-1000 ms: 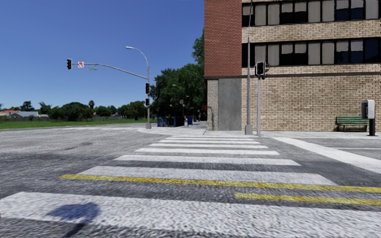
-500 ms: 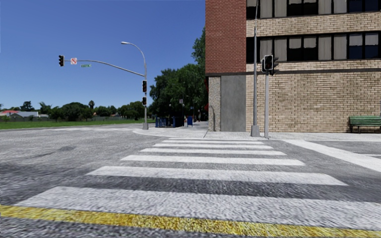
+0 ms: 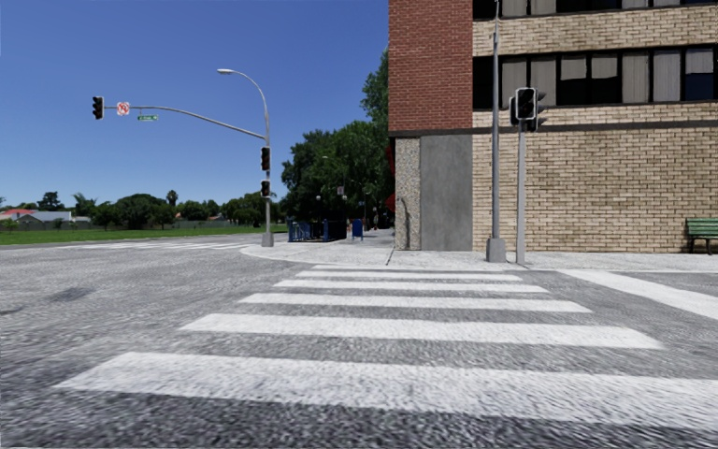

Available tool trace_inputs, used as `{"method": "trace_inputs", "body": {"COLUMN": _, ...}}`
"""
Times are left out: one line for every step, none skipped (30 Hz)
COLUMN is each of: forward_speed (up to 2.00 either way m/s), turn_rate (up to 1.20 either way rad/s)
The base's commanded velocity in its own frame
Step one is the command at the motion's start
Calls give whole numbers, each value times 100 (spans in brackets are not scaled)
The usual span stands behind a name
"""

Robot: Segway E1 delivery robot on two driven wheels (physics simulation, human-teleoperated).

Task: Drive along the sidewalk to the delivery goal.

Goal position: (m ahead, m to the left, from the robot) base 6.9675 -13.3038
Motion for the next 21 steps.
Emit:
{"method": "trace_inputs", "body": {"forward_speed": 194, "turn_rate": 0}}
{"method": "trace_inputs", "body": {"forward_speed": 194, "turn_rate": 0}}
{"method": "trace_inputs", "body": {"forward_speed": 194, "turn_rate": 0}}
{"method": "trace_inputs", "body": {"forward_speed": 194, "turn_rate": -10}}
{"method": "trace_inputs", "body": {"forward_speed": 194, "turn_rate": -25}}
{"method": "trace_inputs", "body": {"forward_speed": 194, "turn_rate": -29}}
{"method": "trace_inputs", "body": {"forward_speed": 194, "turn_rate": -30}}
{"method": "trace_inputs", "body": {"forward_speed": 194, "turn_rate": -31}}
{"method": "trace_inputs", "body": {"forward_speed": 194, "turn_rate": -35}}
{"method": "trace_inputs", "body": {"forward_speed": 194, "turn_rate": -35}}
{"method": "trace_inputs", "body": {"forward_speed": 194, "turn_rate": -59}}
{"method": "trace_inputs", "body": {"forward_speed": 194, "turn_rate": -68}}
{"method": "trace_inputs", "body": {"forward_speed": 194, "turn_rate": -70}}
{"method": "trace_inputs", "body": {"forward_speed": 194, "turn_rate": -59}}
{"method": "trace_inputs", "body": {"forward_speed": 194, "turn_rate": -10}}
{"method": "trace_inputs", "body": {"forward_speed": 194, "turn_rate": 0}}
{"method": "trace_inputs", "body": {"forward_speed": 194, "turn_rate": 0}}
{"method": "trace_inputs", "body": {"forward_speed": 194, "turn_rate": 0}}
{"method": "trace_inputs", "body": {"forward_speed": 194, "turn_rate": 0}}
{"method": "trace_inputs", "body": {"forward_speed": 194, "turn_rate": 0}}
{"method": "trace_inputs", "body": {"forward_speed": 194, "turn_rate": 0}}
